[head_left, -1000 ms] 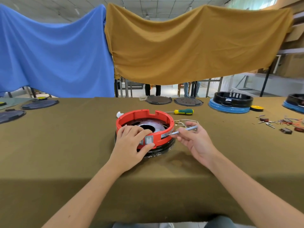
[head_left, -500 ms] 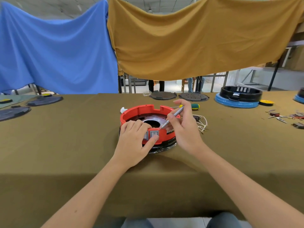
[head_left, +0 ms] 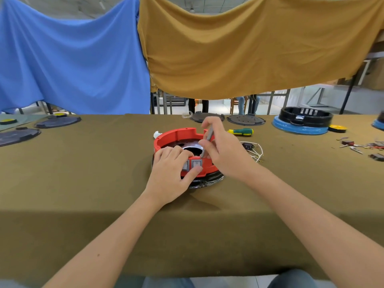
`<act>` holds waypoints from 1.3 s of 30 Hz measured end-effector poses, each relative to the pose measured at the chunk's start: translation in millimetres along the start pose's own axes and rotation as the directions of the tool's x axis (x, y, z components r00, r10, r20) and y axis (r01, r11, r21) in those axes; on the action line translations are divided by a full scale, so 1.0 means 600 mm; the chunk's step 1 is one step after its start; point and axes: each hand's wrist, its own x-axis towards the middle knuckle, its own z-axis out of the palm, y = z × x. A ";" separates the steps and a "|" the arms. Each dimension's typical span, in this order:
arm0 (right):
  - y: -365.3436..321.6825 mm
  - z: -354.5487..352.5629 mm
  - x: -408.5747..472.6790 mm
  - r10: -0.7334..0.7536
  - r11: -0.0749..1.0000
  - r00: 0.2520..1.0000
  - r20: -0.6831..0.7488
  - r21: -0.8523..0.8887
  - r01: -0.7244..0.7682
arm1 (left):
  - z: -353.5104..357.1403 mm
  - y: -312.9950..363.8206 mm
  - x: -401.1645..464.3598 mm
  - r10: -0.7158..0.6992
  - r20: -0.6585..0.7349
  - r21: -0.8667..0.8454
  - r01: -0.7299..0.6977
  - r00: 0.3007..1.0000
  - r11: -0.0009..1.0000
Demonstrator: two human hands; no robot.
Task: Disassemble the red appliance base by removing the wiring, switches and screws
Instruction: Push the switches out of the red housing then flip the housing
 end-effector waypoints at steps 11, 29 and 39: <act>-0.002 -0.020 0.069 0.150 0.989 0.944 0.294 -0.036 -0.146 | -0.004 -0.001 0.002 -0.013 0.048 -0.017 0.014 0.999 1.000; -0.012 -0.017 0.029 -0.011 0.996 0.980 0.198 -0.084 0.028 | -0.003 0.000 0.001 -0.019 0.024 -0.036 0.020 1.000 0.999; -0.008 -0.013 0.051 0.140 0.990 0.968 0.208 -0.031 -0.137 | -0.004 -0.001 0.002 -0.018 0.035 -0.030 0.019 0.999 0.999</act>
